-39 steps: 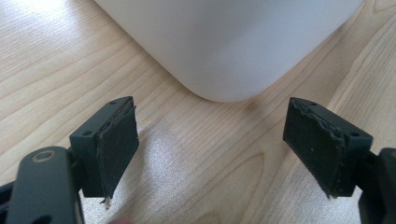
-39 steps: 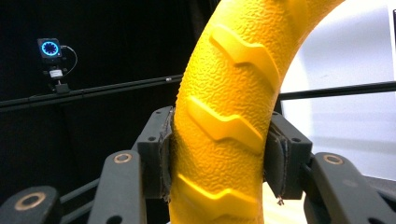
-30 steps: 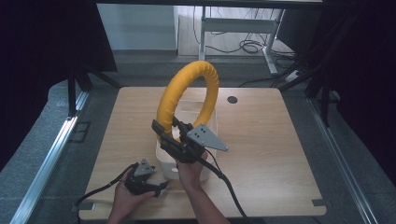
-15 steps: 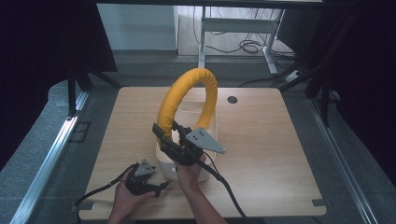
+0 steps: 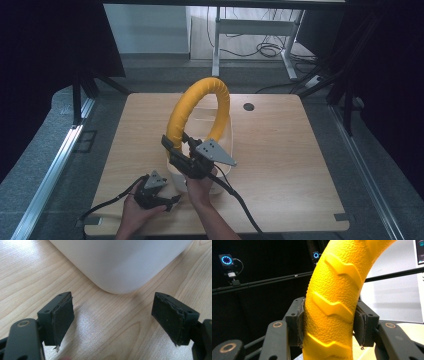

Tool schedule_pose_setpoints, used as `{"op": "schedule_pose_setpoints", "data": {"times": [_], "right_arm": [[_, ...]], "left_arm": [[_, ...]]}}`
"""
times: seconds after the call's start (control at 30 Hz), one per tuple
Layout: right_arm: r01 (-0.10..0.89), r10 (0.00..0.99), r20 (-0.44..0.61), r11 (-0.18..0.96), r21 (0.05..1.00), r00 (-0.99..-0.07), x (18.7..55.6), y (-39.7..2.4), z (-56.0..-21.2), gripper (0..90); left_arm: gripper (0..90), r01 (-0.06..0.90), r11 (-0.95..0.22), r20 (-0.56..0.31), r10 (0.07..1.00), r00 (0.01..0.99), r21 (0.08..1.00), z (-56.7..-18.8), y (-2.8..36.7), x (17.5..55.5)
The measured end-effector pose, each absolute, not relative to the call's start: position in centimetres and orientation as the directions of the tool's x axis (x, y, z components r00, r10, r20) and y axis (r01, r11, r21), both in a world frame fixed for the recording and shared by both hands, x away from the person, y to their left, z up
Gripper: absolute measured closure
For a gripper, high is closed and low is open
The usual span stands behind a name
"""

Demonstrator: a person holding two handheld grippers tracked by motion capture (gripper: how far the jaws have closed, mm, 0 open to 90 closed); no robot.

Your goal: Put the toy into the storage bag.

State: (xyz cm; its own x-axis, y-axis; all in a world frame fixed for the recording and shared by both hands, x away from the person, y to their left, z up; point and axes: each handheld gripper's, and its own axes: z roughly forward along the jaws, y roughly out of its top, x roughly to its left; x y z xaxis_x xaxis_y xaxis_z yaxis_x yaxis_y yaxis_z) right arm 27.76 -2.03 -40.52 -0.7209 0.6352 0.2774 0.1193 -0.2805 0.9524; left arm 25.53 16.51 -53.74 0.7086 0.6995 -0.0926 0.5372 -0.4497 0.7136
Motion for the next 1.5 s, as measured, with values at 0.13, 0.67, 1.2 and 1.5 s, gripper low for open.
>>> {"op": "schedule_pose_setpoints", "data": {"times": [0.13, 0.67, 1.2, 1.5], "right_arm": [[0.138, 0.631, 0.295, -0.287, 0.948, -0.718, 27.7, -2.1, -40.6, 49.9], [0.256, 0.673, 0.364, -0.259, 0.931, -0.644, 28.3, -2.4, -41.4, 45.6], [0.222, 0.699, 0.323, -0.234, 0.947, -0.639, 27.9, -3.3, -40.6, 26.8], [0.224, 0.686, 0.292, -0.189, 0.956, -0.666, 27.5, -4.9, -40.3, 25.4]], "left_arm": [[18.0, 0.537, -0.449, -0.093, 0.7, 0.708, 0.714, -53.7, 16.5, 25.5], [18.0, 0.538, -0.45, -0.095, 0.698, 0.71, 0.713, -53.7, 16.5, 25.5], [18.0, 0.538, -0.453, -0.095, 0.695, 0.712, 0.711, -53.7, 16.5, 25.6], [18.0, 0.538, -0.459, -0.083, 0.701, 0.708, 0.708, -53.6, 16.7, 25.6]]}}
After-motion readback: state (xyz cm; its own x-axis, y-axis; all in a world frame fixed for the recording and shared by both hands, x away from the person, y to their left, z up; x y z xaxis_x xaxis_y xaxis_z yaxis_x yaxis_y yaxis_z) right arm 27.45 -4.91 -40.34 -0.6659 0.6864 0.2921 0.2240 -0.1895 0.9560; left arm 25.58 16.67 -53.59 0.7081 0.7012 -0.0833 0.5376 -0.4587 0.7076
